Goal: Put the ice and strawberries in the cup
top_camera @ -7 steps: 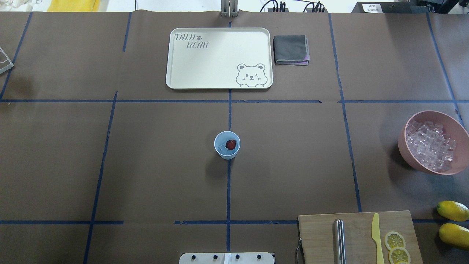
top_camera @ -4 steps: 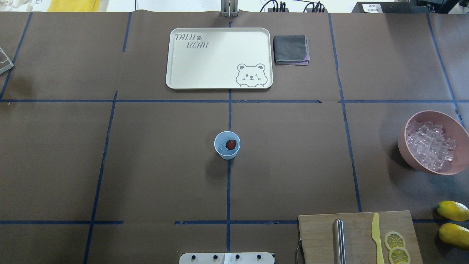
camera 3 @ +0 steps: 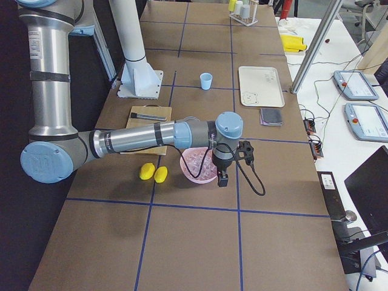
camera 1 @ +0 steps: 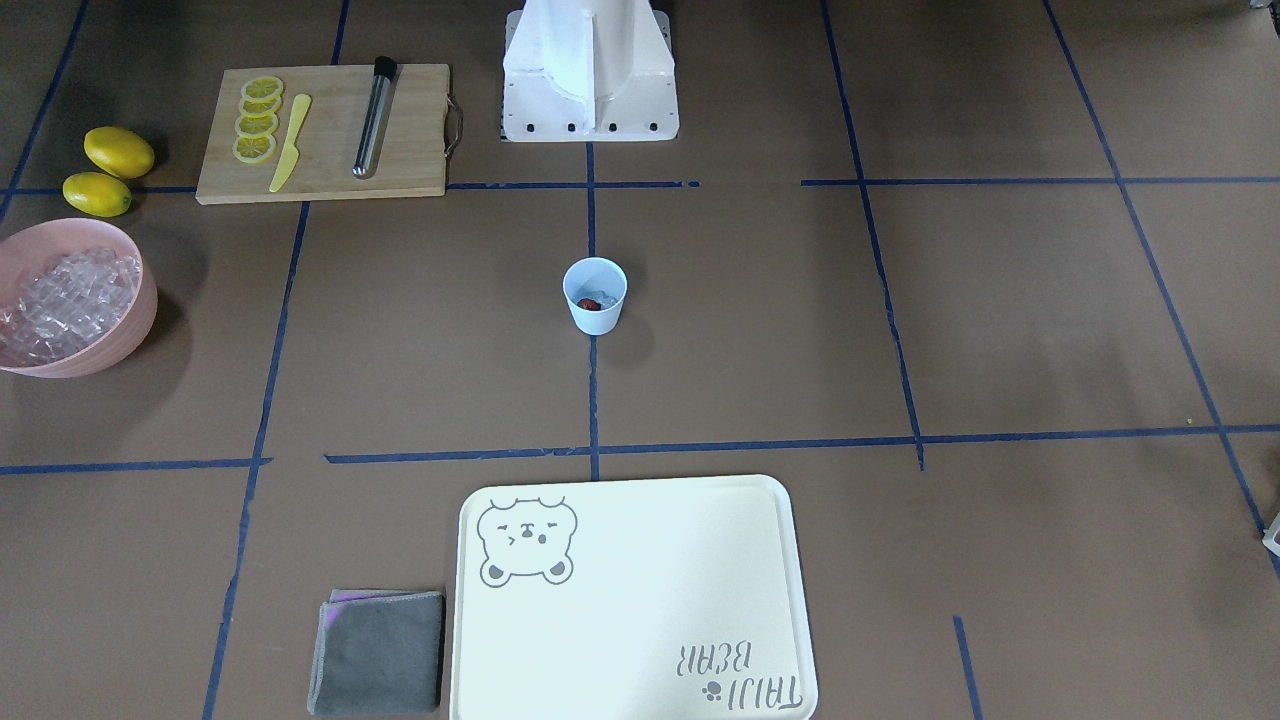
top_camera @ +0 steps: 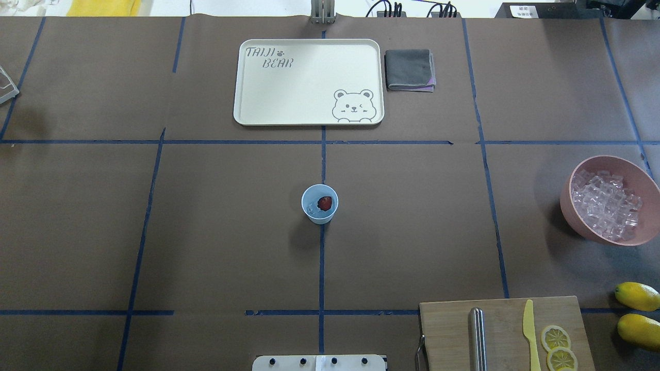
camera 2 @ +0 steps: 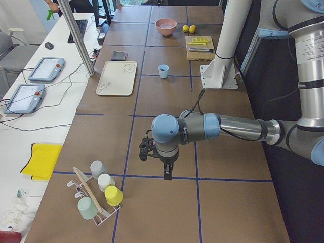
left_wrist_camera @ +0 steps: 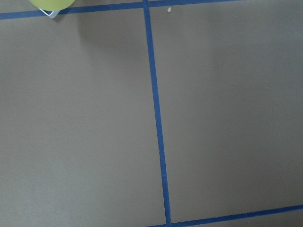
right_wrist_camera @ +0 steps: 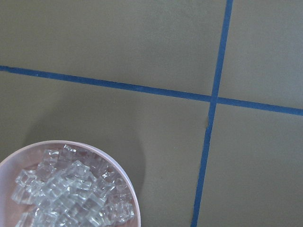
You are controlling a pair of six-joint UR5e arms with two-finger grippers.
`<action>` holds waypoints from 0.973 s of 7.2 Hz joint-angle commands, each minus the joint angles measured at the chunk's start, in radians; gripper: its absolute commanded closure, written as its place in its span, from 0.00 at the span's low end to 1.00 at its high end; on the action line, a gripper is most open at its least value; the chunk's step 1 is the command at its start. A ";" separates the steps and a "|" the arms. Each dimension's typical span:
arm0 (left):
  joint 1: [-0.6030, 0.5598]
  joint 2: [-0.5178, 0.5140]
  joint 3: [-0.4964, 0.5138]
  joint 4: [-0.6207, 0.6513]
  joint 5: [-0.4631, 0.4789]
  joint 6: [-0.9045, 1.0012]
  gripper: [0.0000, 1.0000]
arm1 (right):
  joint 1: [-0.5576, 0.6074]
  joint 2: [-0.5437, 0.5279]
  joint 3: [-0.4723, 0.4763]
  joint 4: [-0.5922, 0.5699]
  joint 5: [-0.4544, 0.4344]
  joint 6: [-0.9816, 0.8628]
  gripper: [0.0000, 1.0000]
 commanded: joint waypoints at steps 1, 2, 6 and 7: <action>0.000 0.001 0.023 -0.017 0.036 -0.017 0.00 | -0.001 0.001 -0.002 0.000 -0.003 0.011 0.00; 0.000 0.001 0.022 -0.017 0.034 -0.016 0.00 | -0.001 -0.003 -0.003 0.000 -0.001 0.012 0.00; 0.000 0.001 0.020 -0.018 0.036 -0.013 0.00 | -0.003 0.001 -0.007 0.000 0.002 0.018 0.00; 0.000 0.001 -0.007 -0.017 0.039 -0.013 0.00 | -0.003 0.004 -0.016 0.001 0.000 0.018 0.00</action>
